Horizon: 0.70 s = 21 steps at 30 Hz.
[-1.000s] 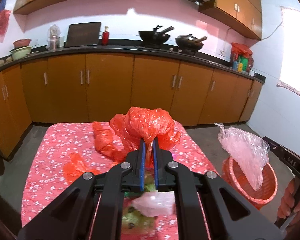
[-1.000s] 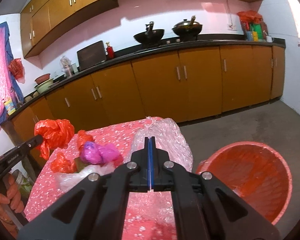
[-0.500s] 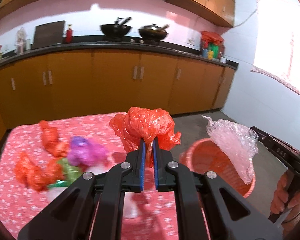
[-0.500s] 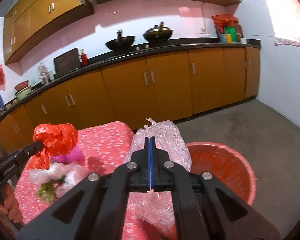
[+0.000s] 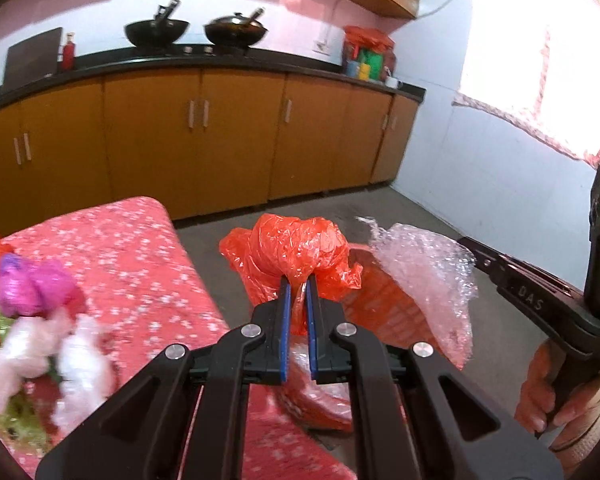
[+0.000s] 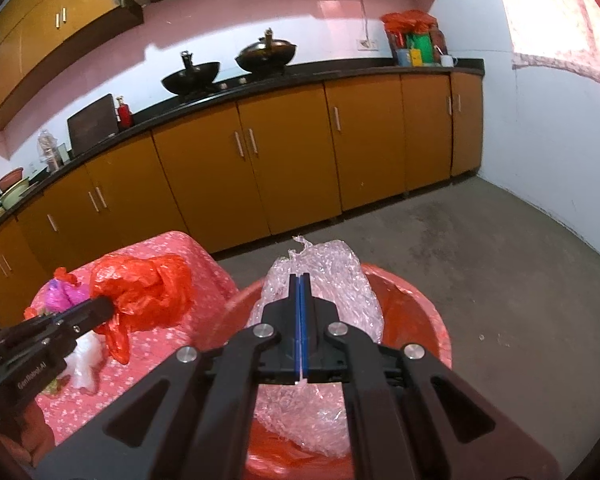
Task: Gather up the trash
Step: 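Carry the red bag and bubble wrap to the basket and release both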
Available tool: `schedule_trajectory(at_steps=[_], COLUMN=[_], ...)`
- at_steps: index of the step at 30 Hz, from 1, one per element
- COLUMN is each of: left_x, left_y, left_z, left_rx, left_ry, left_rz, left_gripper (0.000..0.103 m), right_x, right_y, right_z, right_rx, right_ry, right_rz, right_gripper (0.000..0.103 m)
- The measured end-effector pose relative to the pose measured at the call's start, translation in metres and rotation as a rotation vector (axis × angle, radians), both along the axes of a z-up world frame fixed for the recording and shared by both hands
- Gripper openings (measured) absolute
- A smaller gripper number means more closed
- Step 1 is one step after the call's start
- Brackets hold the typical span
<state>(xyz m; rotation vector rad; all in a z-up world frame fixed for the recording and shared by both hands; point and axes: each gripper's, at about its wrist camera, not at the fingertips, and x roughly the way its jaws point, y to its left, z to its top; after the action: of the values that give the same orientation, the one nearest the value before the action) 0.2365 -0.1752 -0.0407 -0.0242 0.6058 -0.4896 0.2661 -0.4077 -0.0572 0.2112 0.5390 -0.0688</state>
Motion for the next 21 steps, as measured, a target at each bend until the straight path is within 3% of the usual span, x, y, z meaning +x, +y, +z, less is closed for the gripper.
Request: schedule_trajectory(at_steps=[17,21], left_x=[0.014,0.018], left_y=[-0.058,-0.061], left_z=[-0.037,-0.042], left_rx=[0.060,0.061], left_ry=[0.082,0.109], left_rz=[-0.101,-0.105], left_gripper=[0.008,0.020], right_x=[0.017,0.015], right_y=[-0.018,-0.019], right_z=[-0.021,-0.021], right_rx=[0.016,0.015], right_ry=[0.036,0.038], right_rz=[-0.020,-0.027], right_gripper=[0.006,0.006])
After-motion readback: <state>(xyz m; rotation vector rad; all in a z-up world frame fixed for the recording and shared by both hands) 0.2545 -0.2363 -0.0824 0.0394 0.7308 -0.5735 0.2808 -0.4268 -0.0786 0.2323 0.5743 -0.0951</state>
